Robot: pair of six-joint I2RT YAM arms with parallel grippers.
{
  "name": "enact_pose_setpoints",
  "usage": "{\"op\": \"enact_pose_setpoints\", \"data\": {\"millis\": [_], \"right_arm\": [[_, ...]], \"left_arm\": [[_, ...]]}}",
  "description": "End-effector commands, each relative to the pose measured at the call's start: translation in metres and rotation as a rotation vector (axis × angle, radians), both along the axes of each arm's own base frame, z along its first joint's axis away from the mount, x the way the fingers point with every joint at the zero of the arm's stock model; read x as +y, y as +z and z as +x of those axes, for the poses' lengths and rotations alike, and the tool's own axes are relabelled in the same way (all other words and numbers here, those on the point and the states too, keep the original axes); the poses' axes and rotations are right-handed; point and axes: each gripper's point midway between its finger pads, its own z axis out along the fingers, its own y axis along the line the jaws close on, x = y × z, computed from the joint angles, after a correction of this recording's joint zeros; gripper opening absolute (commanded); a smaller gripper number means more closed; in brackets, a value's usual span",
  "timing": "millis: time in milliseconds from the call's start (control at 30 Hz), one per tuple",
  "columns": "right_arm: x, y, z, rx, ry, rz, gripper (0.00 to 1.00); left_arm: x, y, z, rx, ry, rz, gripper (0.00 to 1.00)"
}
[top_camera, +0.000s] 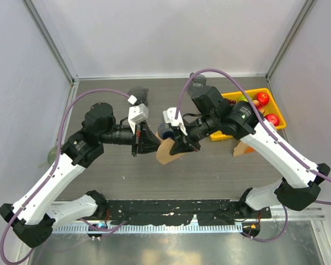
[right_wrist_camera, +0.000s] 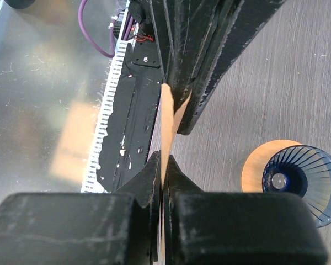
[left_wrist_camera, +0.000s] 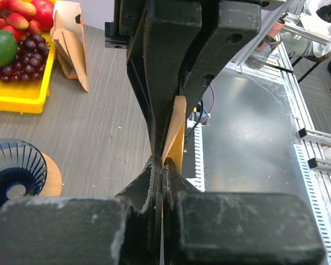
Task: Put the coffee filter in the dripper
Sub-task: Place the coffee filter in the coffee dripper.
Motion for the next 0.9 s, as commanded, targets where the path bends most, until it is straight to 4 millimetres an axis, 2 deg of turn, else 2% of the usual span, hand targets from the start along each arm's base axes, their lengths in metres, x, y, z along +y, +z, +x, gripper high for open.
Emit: {"op": "enact_pose_setpoints", "data": {"millis": [0,67,100,133,167,200,233,267,300,400,433,467,533,600,733,867], "right_arm": [[-0.001,0.019,-0.003,-0.034,0.017,0.056,0.05],[-0.002,0.02,0.0,-0.029,0.005,0.057,0.06],[-0.003,0.02,0.003,-0.022,-0.01,0.054,0.23],[-0.005,0.021,0.009,-0.006,-0.041,0.055,0.35],[-0.008,0.023,0.023,0.0,-0.091,0.061,0.59],[-0.009,0.03,0.033,0.017,-0.143,0.081,0.66],[-0.014,0.033,0.05,0.021,-0.209,0.094,0.8],[-0.014,0.043,0.067,0.031,-0.296,0.131,0.85],[-0.023,0.048,0.087,0.028,-0.382,0.15,0.88],[-0.044,0.085,0.135,-0.025,-0.652,0.276,0.89],[-0.053,0.092,0.148,-0.049,-0.742,0.295,0.89],[-0.057,0.105,0.149,-0.088,-0.759,0.338,0.88],[-0.06,0.114,0.148,-0.099,-0.795,0.376,0.84],[-0.058,0.115,0.145,-0.109,-0.813,0.372,0.83],[-0.039,0.109,0.134,-0.173,-0.788,0.341,0.83],[-0.031,0.109,0.139,-0.256,-0.83,0.333,0.86]], "left_arm": [[0.001,0.013,-0.009,-0.029,-0.041,-0.044,0.0],[0.002,0.015,-0.008,-0.02,-0.033,-0.049,0.0],[0.003,0.014,-0.004,-0.008,-0.012,-0.049,0.0],[0.005,0.015,0.005,0.006,0.032,-0.054,0.0],[0.006,0.017,0.014,0.021,0.082,-0.063,0.0],[0.01,0.02,0.027,0.039,0.152,-0.078,0.0],[0.012,0.02,0.041,0.059,0.231,-0.084,0.0],[0.015,0.023,0.053,0.065,0.304,-0.094,0.0],[0.02,0.025,0.07,0.064,0.41,-0.101,0.0],[0.03,0.035,0.1,0.088,0.596,-0.138,0.0],[0.032,0.039,0.109,0.107,0.649,-0.143,0.0],[0.033,0.041,0.118,0.134,0.692,-0.144,0.0],[0.031,0.048,0.13,0.186,0.737,-0.156,0.0],[0.03,0.058,0.141,0.257,0.8,-0.177,0.0],[0.019,0.054,0.155,0.34,0.888,-0.106,0.0],[0.015,0.06,0.16,0.373,0.933,-0.136,0.0]]}}
